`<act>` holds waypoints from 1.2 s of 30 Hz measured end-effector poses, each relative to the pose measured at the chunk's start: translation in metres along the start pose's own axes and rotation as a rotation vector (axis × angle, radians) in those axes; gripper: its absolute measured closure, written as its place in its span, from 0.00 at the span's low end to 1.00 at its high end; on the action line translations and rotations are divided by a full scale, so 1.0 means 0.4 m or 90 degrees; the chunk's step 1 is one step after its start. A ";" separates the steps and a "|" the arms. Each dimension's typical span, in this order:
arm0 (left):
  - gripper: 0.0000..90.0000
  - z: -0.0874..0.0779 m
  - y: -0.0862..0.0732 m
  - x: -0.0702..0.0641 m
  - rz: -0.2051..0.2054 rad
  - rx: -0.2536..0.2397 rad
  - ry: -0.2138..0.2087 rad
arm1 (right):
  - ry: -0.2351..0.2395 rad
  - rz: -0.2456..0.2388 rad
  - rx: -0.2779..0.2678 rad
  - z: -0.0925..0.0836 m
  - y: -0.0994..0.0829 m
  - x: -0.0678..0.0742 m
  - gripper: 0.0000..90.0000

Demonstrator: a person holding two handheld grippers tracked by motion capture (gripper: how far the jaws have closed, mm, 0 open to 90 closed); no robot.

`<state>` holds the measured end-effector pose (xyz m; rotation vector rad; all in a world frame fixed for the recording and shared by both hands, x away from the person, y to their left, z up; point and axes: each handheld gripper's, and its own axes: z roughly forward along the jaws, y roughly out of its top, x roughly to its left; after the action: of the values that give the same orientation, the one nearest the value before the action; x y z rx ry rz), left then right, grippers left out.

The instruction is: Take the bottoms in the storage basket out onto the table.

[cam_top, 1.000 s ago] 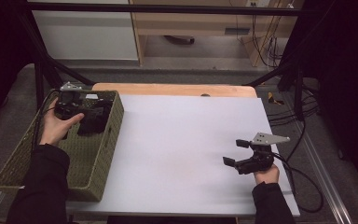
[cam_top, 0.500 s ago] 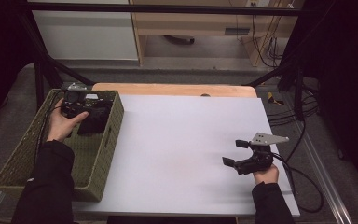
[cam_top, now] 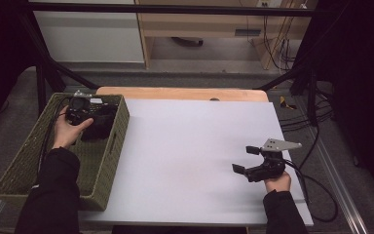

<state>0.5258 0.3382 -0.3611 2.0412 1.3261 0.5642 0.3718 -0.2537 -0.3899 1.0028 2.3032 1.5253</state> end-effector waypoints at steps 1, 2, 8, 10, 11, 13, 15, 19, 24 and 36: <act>0.09 0.004 -0.003 0.001 0.004 0.002 0.000 | 0.000 0.000 0.000 0.000 0.000 0.000 0.04; 0.10 0.009 -0.006 0.002 0.006 0.005 0.000 | 0.000 0.000 0.000 0.000 0.000 0.000 0.04; 0.12 0.036 -0.025 0.008 0.012 0.027 -0.001 | 0.000 -0.001 -0.003 -0.002 0.000 -0.001 0.04; 0.13 0.047 -0.027 0.003 0.025 0.029 0.003 | 0.001 -0.001 -0.002 -0.001 0.000 0.000 0.04; 0.13 0.050 -0.028 0.000 0.027 0.029 0.004 | 0.001 -0.001 -0.002 0.000 0.000 0.000 0.04; 0.14 0.054 -0.028 -0.002 0.034 0.029 0.006 | 0.001 -0.002 -0.002 0.000 0.000 0.000 0.04; 0.14 0.061 -0.031 -0.005 0.044 0.033 0.009 | 0.001 -0.002 -0.003 -0.002 0.001 -0.001 0.04; 0.13 0.071 -0.033 -0.008 0.036 0.036 0.006 | 0.001 -0.001 -0.003 -0.003 0.001 -0.001 0.04; 0.13 0.086 -0.040 -0.008 0.036 0.049 0.011 | 0.000 0.000 0.000 -0.001 0.000 -0.001 0.04; 0.29 0.101 -0.048 -0.013 0.045 0.078 0.021 | 0.002 -0.001 -0.004 -0.004 0.001 -0.002 0.04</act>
<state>0.5374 0.3281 -0.4033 2.1948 1.3409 0.5628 0.3718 -0.2552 -0.3892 0.9971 2.2995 1.5339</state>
